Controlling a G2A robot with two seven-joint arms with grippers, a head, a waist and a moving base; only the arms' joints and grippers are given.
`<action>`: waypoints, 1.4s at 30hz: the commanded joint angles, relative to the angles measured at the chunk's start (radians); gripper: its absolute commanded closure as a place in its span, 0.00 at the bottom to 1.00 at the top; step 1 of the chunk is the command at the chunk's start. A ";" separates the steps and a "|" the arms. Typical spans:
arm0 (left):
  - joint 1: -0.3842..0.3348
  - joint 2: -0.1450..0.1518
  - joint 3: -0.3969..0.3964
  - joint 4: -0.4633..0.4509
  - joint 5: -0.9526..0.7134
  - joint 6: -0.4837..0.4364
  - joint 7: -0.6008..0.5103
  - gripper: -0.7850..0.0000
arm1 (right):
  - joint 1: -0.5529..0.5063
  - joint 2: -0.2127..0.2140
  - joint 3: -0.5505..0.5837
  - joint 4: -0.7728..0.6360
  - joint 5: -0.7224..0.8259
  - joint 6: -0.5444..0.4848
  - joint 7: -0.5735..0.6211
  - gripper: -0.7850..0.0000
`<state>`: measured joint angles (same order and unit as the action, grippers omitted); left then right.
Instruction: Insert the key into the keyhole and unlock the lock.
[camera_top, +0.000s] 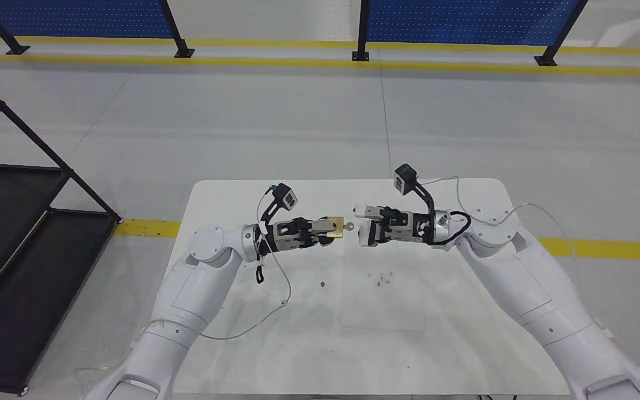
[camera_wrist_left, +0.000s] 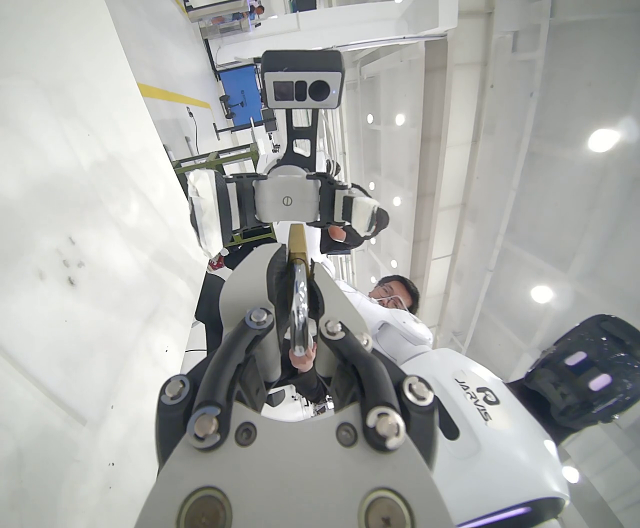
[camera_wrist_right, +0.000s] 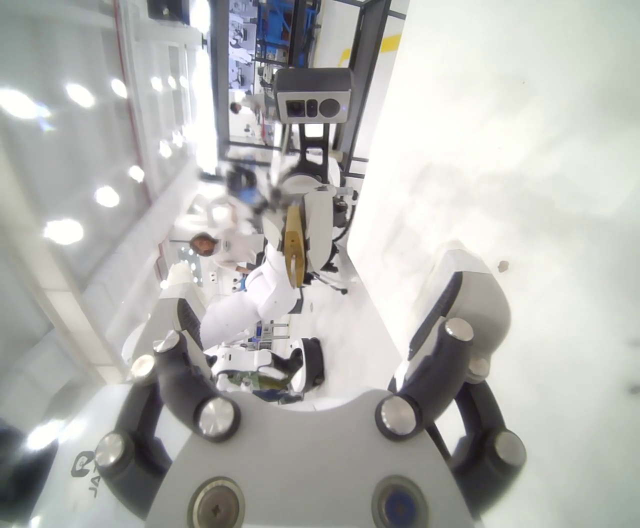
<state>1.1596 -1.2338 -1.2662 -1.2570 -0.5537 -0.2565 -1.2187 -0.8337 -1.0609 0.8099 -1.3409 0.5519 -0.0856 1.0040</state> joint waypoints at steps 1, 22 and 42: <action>0.000 0.000 0.000 0.000 0.000 0.000 0.000 1.00 | -0.003 0.001 0.006 -0.023 -0.015 0.009 0.001 0.00; 0.000 0.000 0.000 0.000 0.000 0.000 0.000 1.00 | -0.070 0.006 0.068 -0.090 -0.078 0.012 -0.010 0.67; 0.000 0.000 0.000 0.000 0.000 0.000 0.000 1.00 | -0.065 -0.007 0.089 -0.070 -0.079 0.024 0.021 0.91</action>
<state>1.1596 -1.2338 -1.2662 -1.2570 -0.5537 -0.2565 -1.2187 -0.9009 -1.0663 0.8994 -1.4144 0.4713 -0.0620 1.0237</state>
